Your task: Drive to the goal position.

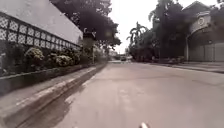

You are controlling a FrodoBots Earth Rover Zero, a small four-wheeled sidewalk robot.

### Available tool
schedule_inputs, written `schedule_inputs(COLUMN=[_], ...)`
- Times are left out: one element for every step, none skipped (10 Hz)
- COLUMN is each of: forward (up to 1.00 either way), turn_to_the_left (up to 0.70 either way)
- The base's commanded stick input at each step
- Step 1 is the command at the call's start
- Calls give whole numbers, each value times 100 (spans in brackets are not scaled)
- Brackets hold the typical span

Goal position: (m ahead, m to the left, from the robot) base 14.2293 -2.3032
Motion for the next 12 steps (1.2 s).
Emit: schedule_inputs(forward=[70,70,70,70,70,70,70,70,70,70,70,70], turn_to_the_left=[0,0,0,0,0,0,0,0,0,0,0,0])
